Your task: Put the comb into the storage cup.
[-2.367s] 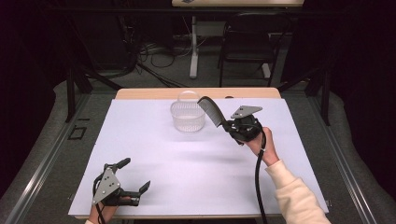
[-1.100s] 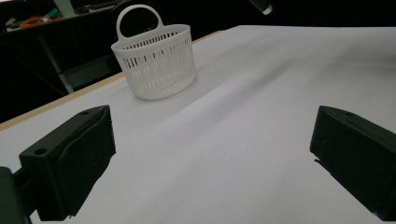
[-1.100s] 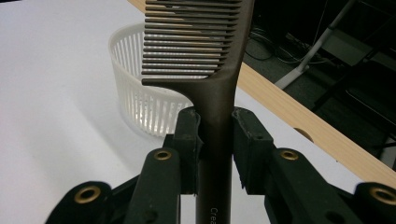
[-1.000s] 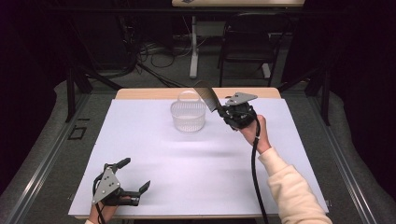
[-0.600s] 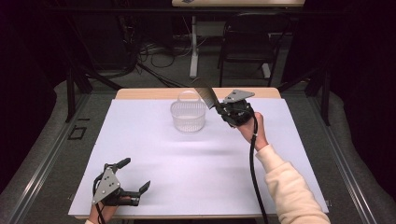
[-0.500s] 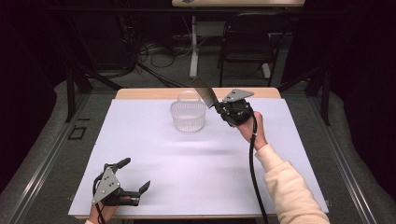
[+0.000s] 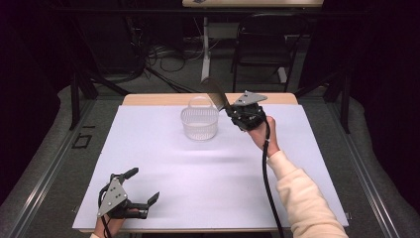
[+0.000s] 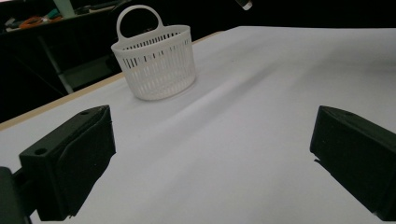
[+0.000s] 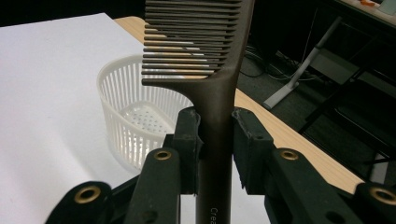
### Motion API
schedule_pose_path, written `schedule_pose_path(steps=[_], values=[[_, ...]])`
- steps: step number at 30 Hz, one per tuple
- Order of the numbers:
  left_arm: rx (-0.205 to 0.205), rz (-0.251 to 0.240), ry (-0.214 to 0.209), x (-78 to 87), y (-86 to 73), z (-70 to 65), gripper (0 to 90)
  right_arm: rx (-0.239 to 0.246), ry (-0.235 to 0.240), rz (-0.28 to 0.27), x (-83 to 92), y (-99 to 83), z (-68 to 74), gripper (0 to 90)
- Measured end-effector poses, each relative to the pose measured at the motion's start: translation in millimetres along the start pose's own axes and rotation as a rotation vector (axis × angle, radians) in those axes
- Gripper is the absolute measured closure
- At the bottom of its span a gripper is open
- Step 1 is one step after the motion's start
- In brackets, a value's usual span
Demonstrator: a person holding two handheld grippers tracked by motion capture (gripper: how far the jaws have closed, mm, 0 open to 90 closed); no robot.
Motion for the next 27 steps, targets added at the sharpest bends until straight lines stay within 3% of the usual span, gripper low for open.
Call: schedule_pose_path(steps=[27], values=[[-0.001, 0.000, 0.002, 0.2, 0.1, 0.0, 0.1, 0.017, -0.002, -0.019, -10.5, 12.8, 9.7, 72.8]])
Point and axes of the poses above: each handheld gripper's, and its own axes: x roughly backward along the jaws, y roughly out of its top, z roughly to its left, the point moved 5 cm from there along -x, roughly forward along the jaws, and after that the axes turned 14 degrees about -y, right-handed, at the moved point
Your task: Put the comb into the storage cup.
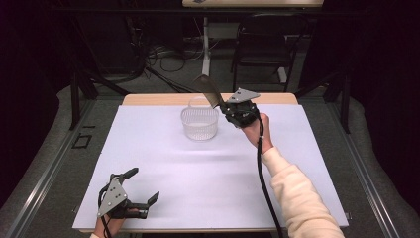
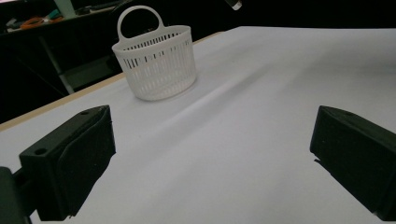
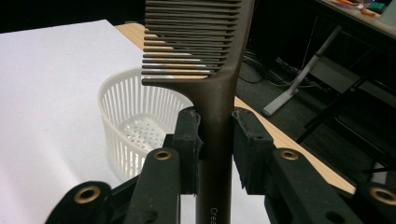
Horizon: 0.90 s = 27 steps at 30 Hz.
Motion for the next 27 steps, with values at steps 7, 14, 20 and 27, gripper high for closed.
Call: schedule_pose_path(steps=[7, 14, 20, 27], values=[[0.000, -0.001, 0.000, -0.2, 0.1, -0.1, 0.0, 0.004, 0.002, -0.004, -2.0, 2.4, 2.1, 72.8], [-0.001, 0.002, 0.000, -0.1, 0.0, 0.1, 0.0, 0.010, 0.004, -0.015, -2.6, 6.3, 4.0, 72.8], [0.001, -0.001, 0.003, 0.0, 0.4, -0.3, 0.1, 0.018, 0.005, -0.017, -2.8, 9.8, 5.8, 72.8], [0.003, -0.006, 0.004, 0.2, 0.5, 0.0, 0.1, 0.029, 0.005, -0.029, -2.5, 17.8, 7.2, 72.8]])
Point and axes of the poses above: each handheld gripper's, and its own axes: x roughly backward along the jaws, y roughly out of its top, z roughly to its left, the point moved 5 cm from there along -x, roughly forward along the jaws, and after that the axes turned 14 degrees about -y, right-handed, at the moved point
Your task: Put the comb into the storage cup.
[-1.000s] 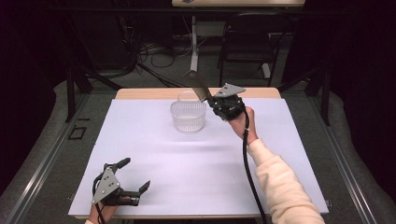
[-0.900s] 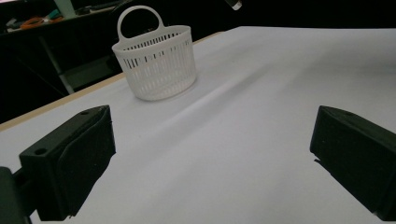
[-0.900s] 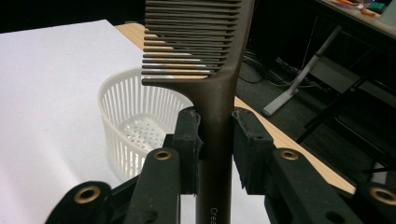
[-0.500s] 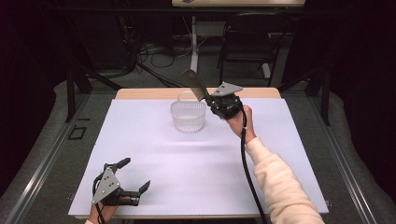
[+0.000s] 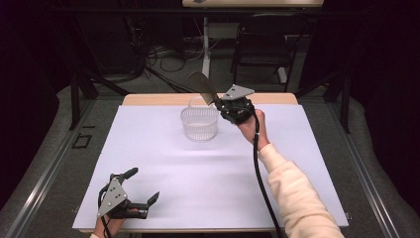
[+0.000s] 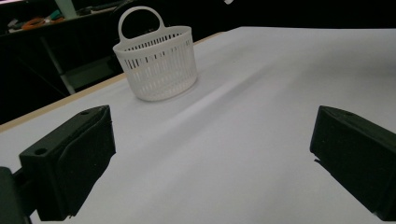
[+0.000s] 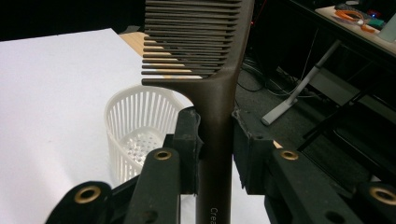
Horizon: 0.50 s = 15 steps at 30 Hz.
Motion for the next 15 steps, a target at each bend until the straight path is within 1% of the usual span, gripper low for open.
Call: schedule_pose_path(steps=[7, 15], values=[[-0.001, 0.004, -0.003, -0.2, -0.3, -0.1, 0.0, 0.013, 0.008, -0.001, -6.1, 1.6, 5.2, 72.8], [-0.001, 0.005, -0.004, -0.7, -0.1, -0.5, 0.1, 0.020, 0.020, -0.014, -7.9, 4.7, 11.1, 72.8]])
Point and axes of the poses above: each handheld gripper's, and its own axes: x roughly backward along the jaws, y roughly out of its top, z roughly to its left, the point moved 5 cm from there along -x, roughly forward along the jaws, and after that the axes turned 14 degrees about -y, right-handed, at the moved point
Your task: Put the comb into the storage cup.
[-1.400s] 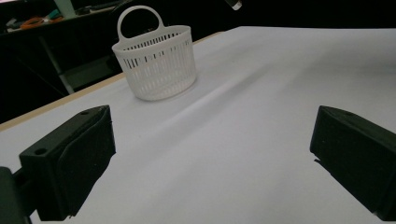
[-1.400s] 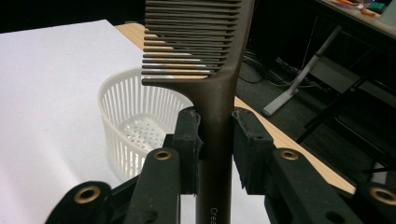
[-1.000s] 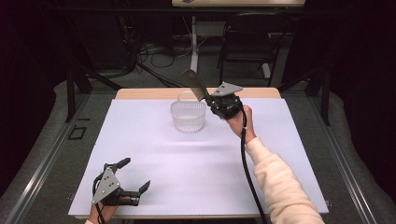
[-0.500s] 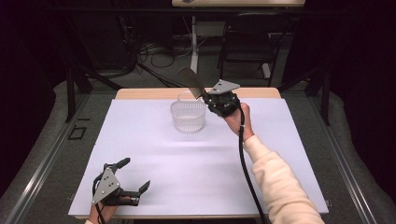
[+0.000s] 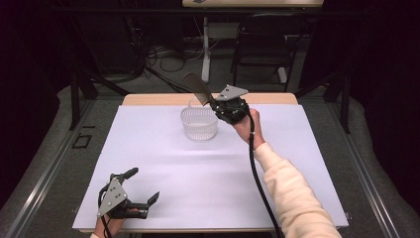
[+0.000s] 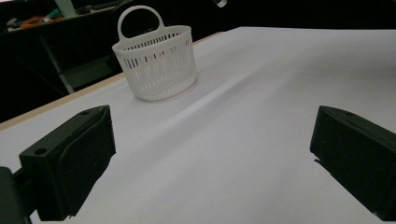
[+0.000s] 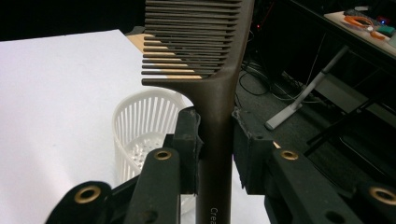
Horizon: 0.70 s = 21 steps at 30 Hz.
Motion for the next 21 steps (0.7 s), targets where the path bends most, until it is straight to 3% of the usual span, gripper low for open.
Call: schedule_pose_path(steps=[21], values=[[0.003, -0.006, 0.001, 0.3, 0.1, 0.2, 0.1, 0.027, 0.000, -0.025, -12.2, 7.8, 8.8, 72.8]])
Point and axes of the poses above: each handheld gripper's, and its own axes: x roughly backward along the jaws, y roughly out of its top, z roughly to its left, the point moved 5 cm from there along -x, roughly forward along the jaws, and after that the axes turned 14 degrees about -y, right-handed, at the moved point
